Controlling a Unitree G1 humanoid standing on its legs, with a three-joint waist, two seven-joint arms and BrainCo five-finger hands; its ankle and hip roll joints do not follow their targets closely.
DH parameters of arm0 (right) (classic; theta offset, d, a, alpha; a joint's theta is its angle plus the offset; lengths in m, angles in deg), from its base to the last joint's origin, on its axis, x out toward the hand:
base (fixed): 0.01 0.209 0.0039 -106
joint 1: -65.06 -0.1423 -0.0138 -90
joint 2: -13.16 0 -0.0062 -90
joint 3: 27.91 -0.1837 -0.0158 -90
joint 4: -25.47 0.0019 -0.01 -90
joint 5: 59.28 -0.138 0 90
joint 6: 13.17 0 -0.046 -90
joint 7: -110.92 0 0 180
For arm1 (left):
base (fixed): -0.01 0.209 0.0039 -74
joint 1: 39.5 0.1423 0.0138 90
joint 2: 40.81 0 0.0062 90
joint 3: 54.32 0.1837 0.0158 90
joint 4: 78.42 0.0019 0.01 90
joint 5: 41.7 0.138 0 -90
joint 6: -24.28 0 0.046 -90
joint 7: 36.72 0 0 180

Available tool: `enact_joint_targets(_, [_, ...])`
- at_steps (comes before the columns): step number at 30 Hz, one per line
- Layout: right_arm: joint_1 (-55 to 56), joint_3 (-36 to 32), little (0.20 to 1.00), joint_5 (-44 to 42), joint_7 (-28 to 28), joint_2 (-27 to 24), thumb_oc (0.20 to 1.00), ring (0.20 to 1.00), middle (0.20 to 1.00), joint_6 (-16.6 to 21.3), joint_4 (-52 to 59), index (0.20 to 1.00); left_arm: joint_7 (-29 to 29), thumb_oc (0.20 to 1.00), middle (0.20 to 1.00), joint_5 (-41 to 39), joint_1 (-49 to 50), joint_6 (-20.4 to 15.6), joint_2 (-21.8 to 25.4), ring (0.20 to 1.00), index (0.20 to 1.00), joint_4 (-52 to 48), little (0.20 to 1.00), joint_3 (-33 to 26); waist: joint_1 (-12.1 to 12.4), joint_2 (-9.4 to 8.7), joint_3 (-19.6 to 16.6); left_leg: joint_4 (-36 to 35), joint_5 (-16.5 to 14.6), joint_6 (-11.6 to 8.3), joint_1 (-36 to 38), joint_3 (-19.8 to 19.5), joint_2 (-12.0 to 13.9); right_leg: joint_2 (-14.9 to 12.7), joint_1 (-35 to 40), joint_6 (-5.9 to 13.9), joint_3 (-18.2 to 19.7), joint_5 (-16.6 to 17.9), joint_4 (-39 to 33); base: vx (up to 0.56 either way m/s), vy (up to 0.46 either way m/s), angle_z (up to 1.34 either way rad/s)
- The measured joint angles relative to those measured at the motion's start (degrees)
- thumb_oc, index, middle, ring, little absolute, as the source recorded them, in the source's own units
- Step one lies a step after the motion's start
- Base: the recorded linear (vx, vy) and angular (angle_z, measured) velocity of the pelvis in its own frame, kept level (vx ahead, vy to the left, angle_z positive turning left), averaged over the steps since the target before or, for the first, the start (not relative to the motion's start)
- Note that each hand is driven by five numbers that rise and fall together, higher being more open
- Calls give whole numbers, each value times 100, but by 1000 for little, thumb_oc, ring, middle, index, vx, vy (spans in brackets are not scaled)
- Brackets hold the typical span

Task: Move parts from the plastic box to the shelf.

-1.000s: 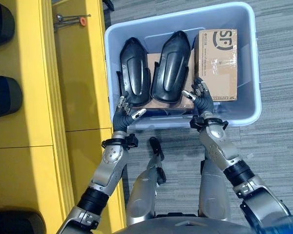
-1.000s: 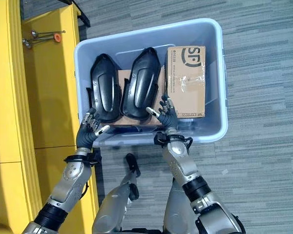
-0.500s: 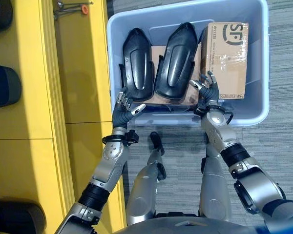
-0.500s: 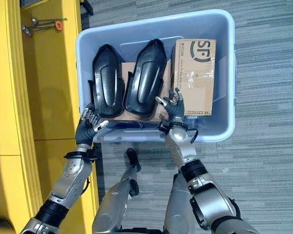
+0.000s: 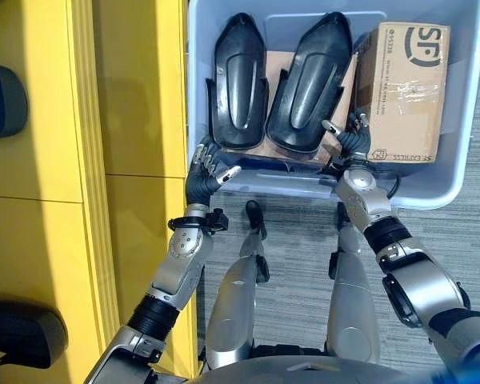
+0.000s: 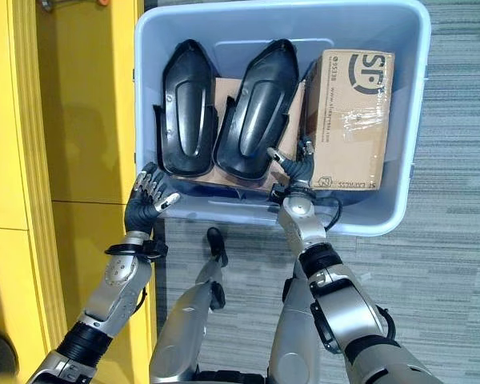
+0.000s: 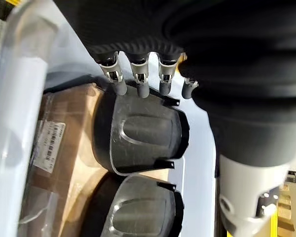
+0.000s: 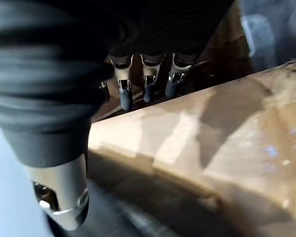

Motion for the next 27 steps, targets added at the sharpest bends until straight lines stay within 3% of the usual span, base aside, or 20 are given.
enact_joint_targets(3, [-54, -27, 1000, 134, 101, -9, 1000, 1000, 1000, -70, -3, 1000, -36, 1000, 1000, 0, -52, -6, 28, 1000, 1000, 0, 1000, 43, 47, -87, 71, -2, 5, 3, -27, -30, -28, -39, -13, -2, -32, 2, 10, 0, 21, 7])
enact_joint_targets(15, [-718, -57, 1000, 223, 230, -163, 1000, 1000, 1000, -228, -821, 1000, -162, 1000, 1000, -2, -242, -39, 40, 1000, 1000, -1, 1000, 87, 100, -89, 72, 59, 57, 6, -173, -272, -11, -39, 35, -7, -261, 2, 5, 2, 13, 8])
enact_joint_targets(27, [-1512, -131, 1000, 447, 226, -493, 1000, 1000, 1000, -350, -1881, 1000, -190, 1000, 1000, -112, -436, -119, 82, 1000, 1000, -1, 1000, 155, 358, -80, 101, 89, 182, 6, -476, -475, -21, -47, -123, -49, -443, 73, 3, 3, 18, 7])
